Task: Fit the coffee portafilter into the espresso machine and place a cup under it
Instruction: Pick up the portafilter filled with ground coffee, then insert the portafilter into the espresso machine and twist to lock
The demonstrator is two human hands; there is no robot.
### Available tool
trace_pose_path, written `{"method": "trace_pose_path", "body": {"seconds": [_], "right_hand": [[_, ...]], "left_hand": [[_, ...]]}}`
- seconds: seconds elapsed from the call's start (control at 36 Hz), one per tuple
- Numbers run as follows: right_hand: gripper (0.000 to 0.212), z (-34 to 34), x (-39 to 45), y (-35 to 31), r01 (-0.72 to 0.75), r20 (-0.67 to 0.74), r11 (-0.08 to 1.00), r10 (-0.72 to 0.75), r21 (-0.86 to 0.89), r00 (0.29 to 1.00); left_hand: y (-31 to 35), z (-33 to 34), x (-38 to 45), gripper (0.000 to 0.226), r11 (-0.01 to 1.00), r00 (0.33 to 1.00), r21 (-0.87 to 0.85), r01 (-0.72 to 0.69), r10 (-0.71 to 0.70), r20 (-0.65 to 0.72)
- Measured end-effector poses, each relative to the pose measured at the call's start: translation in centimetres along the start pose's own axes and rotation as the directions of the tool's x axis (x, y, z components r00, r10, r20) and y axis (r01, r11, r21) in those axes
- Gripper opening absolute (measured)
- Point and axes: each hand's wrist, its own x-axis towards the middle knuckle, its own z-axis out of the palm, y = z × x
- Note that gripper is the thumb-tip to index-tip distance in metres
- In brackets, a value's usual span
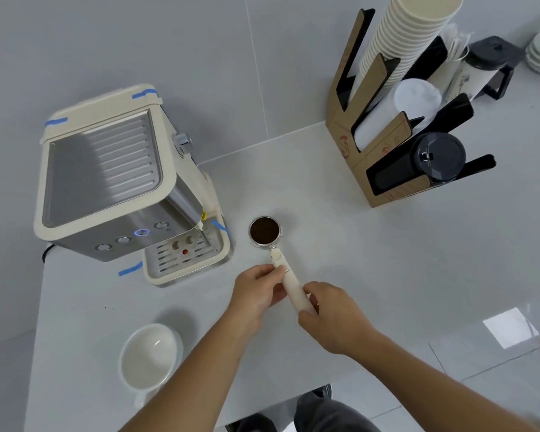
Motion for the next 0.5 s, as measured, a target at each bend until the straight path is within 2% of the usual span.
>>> {"method": "trace_pose_path", "body": {"seconds": [0.31,0.5], "right_hand": [[0.023,0.7,-2.5,-2.0,0.024,0.073,0.998,-0.028,0.056,0.997],[0.038,1.0,-2.3,-2.8,-0.071,0.268,0.961,-0.003,0.266,0.963]], "left_hand": [[-0.2,-3.0,-2.9,0.013,0.999,0.999,-0.040,-0.036,0.036,-0.013],[-0.1,-4.9,-4.0,0.011,0.997,0.998,-0.041,-0.068,0.067,-0.019]]}}
